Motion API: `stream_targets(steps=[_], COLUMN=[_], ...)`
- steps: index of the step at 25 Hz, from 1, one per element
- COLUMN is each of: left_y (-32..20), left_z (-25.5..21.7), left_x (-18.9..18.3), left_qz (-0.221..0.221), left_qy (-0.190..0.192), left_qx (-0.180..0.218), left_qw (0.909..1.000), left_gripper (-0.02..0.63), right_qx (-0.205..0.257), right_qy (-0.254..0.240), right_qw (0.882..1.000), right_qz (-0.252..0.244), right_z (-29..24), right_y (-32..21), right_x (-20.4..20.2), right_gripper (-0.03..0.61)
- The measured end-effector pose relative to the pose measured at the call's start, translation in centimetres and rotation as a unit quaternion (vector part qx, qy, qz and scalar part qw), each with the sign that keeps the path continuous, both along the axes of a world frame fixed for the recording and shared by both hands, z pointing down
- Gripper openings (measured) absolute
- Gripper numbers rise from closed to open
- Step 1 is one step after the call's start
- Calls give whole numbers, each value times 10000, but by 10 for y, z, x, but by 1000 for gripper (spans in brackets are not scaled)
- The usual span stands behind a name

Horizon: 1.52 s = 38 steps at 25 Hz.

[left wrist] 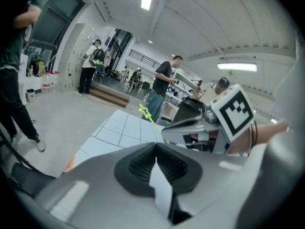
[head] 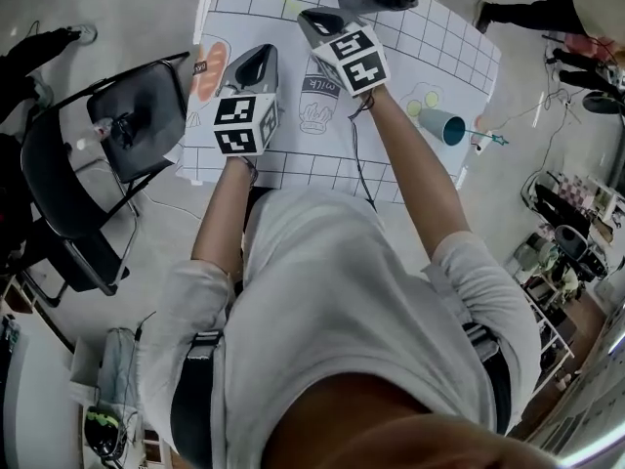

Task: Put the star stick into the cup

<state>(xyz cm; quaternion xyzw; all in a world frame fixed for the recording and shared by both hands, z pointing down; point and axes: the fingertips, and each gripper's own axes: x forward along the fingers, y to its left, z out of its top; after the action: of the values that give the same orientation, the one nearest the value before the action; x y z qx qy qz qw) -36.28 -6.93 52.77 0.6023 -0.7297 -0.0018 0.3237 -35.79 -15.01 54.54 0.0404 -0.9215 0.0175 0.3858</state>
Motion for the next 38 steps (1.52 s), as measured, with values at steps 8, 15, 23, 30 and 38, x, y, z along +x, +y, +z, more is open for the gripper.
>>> stream_targets(steps=[8, 15, 23, 30, 38], left_y=[-33, -44, -64, -72, -81], left_z=[-72, -105, -110, -128, -143], left_x=[39, 85, 146, 192, 236], left_qz=[890, 1474, 2097, 2129, 2210], left_qy=[624, 1113, 1192, 1223, 992], left_qx=[1140, 1699, 1616, 1762, 1775], left_qw=[9875, 9680, 9569, 9532, 9538], left_gripper=[123, 123, 82, 21, 59], right_qx=[923, 1485, 1505, 1464, 1559], right_qy=[-1319, -1685, -1887, -2197, -2309], right_qw=[9870, 9744, 9703, 9644, 9603], right_qz=[28, -45, 166, 128, -101], right_z=[-80, -108, -118, -136, -147], right_y=[19, 24, 21, 13, 14], right_x=[46, 103, 162, 207, 248], right_gripper=[14, 14, 14, 14, 14])
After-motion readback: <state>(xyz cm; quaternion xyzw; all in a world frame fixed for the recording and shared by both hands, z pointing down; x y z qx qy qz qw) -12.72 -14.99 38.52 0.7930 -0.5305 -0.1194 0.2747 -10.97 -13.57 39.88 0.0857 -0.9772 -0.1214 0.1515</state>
